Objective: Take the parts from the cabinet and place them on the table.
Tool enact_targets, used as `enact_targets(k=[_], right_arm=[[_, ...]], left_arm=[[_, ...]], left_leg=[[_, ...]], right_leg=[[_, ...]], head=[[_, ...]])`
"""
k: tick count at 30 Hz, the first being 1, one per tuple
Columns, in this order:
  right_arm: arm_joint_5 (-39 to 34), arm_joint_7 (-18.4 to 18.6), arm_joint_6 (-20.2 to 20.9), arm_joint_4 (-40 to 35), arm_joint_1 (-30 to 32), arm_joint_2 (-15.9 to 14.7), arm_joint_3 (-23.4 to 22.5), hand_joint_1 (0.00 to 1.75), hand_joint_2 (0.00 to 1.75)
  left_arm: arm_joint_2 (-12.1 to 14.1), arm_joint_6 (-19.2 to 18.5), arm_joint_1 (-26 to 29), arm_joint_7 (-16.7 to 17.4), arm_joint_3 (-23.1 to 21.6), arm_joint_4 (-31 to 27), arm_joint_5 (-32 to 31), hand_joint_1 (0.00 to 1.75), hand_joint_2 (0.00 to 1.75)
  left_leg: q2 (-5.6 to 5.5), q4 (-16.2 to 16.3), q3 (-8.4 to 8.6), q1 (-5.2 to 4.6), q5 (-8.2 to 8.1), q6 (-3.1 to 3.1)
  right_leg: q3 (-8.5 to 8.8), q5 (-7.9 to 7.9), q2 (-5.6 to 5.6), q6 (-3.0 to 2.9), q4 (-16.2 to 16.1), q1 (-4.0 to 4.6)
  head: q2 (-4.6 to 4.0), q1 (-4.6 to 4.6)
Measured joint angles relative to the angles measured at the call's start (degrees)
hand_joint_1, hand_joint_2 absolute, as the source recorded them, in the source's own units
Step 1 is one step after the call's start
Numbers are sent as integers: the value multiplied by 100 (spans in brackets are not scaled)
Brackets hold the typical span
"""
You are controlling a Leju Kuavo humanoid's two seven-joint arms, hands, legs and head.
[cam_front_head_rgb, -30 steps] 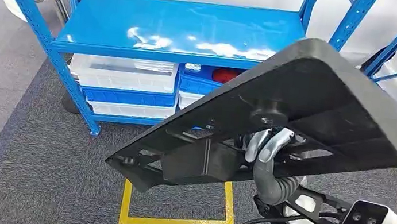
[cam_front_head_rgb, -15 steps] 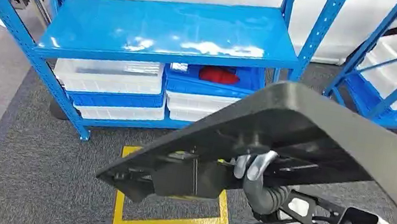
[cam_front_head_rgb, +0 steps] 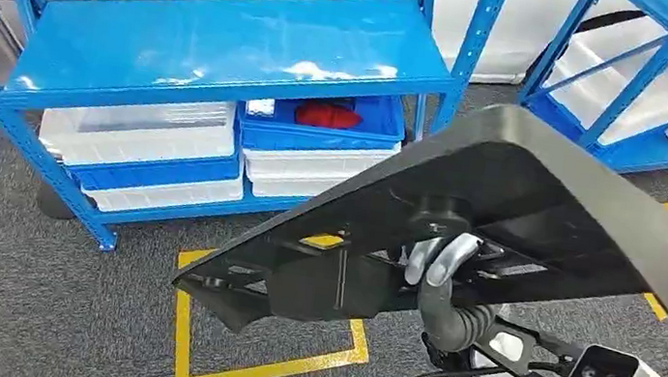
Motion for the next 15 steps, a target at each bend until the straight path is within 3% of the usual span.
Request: enact_targets(k=[3,4,5,7,8,9,10,11,12,13,14,15], right_arm=[[406,0,258,-43,296,146,-137,175,175],[549,0,372,-103,417,241,-192,175,175],[649,0,453,-142,488,337,-232,175,175],[750,0,485,-173,594,481,-254,175,175],[795,0,483,-181,643,527,-280,175,175],[826,0,465,-188,679,546,-291,175,175],[848,0,426,-192,694,557,-308,175,175],[861,0,400,-194,700,566,-337,175,175],[863,0,387,-216,716,573,-372,175,175],[861,0,389,-267,744,570,-389,175,175],[852,0,396,-293,771,570,-409,175,175],[846,0,415,-304,791,570,-417,175,175]], left_arm=[[13,-37,5,-33,0,0,0,0,175],[22,-37,7,-19,0,2,2,0,175],[20,-44,25,-11,0,2,2,0,175],[31,-96,66,-11,2,0,0,0,175],[31,-131,79,-24,4,2,0,0,175],[33,-146,83,-33,4,2,0,0,175],[31,-179,80,-41,4,2,2,0,175],[31,-199,72,-46,4,2,0,0,175],[33,-238,63,-55,4,2,2,0,175],[33,-262,60,-55,4,2,0,0,175],[40,-278,46,-55,2,2,0,0,175],[33,-280,48,-55,2,2,0,0,175]], left_leg=[[134,-6,32,16,-19,-94],[-60,88,-4,52,-122,-140],[-244,363,-116,59,-340,-156],[-369,1317,-523,62,-824,-183],[-388,1695,-691,62,-947,-189],[-390,1843,-760,62,-933,-186],[-392,1701,-690,63,-777,-176],[-400,1331,-513,66,-546,-159],[-451,755,-238,71,-257,-133],[-636,258,-5,73,-55,-99],[-938,81,64,78,-137,-52],[-894,28,73,78,-127,-60]], right_leg=[[-20,46,151,-107,-38,2],[-15,69,194,-143,-54,-23],[-32,81,246,-180,-55,-28],[-57,97,390,-214,-51,-16],[-67,100,461,-217,-44,-11],[-71,100,532,-216,-33,-10],[-70,100,605,-215,-18,-11],[-67,101,682,-212,-8,-11],[-60,101,765,-199,0,-11],[-61,105,829,-178,5,-14],[-88,112,878,-136,21,4],[-124,129,953,-98,34,-19]], head=[[0,0],[0,-2],[0,-2],[0,-2],[0,-2],[0,-2],[0,-2],[0,-2],[0,0],[0,-2],[0,0],[0,-2]])
